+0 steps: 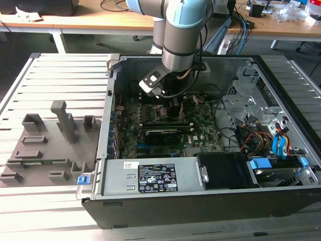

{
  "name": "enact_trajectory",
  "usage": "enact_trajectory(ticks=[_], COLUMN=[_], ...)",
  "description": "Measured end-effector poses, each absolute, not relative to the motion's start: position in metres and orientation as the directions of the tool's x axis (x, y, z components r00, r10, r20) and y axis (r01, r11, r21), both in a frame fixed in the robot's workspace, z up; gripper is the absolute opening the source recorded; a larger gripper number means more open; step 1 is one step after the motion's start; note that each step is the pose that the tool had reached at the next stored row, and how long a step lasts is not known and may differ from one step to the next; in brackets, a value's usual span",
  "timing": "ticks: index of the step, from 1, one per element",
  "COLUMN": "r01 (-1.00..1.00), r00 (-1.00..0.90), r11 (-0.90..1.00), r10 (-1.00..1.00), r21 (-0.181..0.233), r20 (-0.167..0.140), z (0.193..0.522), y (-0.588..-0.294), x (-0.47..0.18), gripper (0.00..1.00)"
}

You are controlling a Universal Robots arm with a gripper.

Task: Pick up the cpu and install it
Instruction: 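Place the cpu into insertion slot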

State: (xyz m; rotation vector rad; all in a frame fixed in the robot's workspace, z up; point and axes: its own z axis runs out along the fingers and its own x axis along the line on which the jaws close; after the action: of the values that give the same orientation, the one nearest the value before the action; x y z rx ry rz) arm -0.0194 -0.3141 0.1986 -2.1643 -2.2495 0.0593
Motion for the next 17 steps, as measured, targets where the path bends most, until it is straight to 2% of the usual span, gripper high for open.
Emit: enact_trajectory(ticks=[5,8,10,11,12,14,17], r01=[0.998,0.998,0.998,0.998,0.998,0.998,0.998], r00=[-0.039,-0.039,-0.039,-0.039,-0.039,-0.039,-0.039], r11=[0.038,0.039,0.039,0.039,0.039,0.039,0.039], r10=[0.999,0.999,0.999,0.999,0.999,0.999,0.999], r21=[-0.041,-0.04,-0.04,-0.04,-0.04,-0.039,-0.039], r20=[-0.012,0.004,0.005,0.005,0.005,0.005,0.005], z=[0.206,0.214,0.232,0.24,0.248,0.257,0.285], y=[-0.314,-0.311,-0.311,-0.311,-0.311,-0.311,-0.311], x=[-0.019,-0.019,-0.02,-0.02,-0.02,-0.02,-0.02], gripper=[0.62,0.6,0.35,0.35,0.23,0.11,0.11])
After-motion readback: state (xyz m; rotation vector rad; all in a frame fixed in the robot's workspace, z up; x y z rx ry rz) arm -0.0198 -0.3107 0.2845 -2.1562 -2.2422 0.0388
